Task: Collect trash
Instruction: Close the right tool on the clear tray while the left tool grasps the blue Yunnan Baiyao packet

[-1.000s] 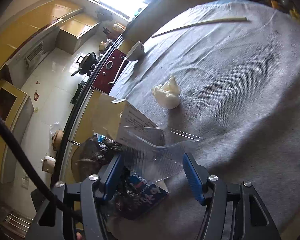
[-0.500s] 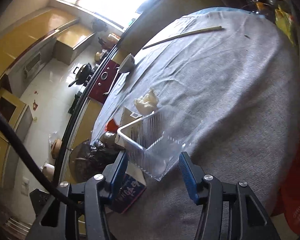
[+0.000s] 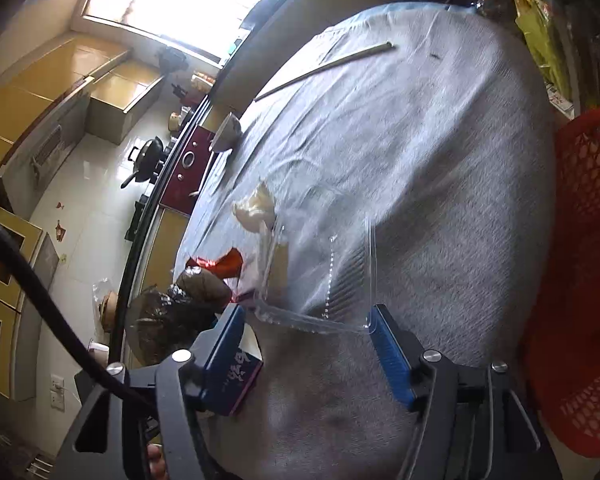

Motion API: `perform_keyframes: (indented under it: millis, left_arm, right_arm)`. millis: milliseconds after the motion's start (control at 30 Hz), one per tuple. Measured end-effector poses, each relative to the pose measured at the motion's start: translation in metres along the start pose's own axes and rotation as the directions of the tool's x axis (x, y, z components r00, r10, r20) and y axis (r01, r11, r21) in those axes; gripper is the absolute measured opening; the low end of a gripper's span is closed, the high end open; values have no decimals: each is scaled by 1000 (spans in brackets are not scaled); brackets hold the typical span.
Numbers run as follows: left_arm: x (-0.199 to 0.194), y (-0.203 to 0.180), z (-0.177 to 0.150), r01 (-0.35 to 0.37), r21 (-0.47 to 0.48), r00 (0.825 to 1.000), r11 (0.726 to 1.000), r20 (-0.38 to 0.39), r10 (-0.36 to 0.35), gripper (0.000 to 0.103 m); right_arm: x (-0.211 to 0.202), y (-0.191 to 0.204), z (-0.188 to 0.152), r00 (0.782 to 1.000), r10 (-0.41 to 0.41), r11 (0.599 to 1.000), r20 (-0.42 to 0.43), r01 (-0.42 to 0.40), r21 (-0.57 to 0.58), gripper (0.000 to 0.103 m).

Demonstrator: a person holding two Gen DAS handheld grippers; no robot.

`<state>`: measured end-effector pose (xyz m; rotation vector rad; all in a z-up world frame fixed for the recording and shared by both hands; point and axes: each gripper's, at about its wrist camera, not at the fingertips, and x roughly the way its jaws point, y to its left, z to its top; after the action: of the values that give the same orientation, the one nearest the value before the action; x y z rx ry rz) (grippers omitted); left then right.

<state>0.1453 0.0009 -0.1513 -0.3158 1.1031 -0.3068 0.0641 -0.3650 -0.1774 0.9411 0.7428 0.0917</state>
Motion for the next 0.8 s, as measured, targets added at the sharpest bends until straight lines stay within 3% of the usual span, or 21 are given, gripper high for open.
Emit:
perform_keyframes:
  millis: [333,400,667,800]
  left_arm:
    - [-13,7,1,28,-3,999,1000,42,-28,42]
    - [-16,9,2,32,-8,998,999,50,-32,38]
    - [-22,0,3,45,13,997,999,63,-46,33]
    - [-29,-3,3,57,36,995,998,83,-60,24]
  right_arm:
    - [1,-13,12,998,32,993,61,-38,108,68]
    - [1,-13,12,997,24,995,68,-31,99,58]
    - [1,-4,5,997,-10,1000,80,8,29,57]
    - [1,0,2,997,11,1000,72,-13,19,57]
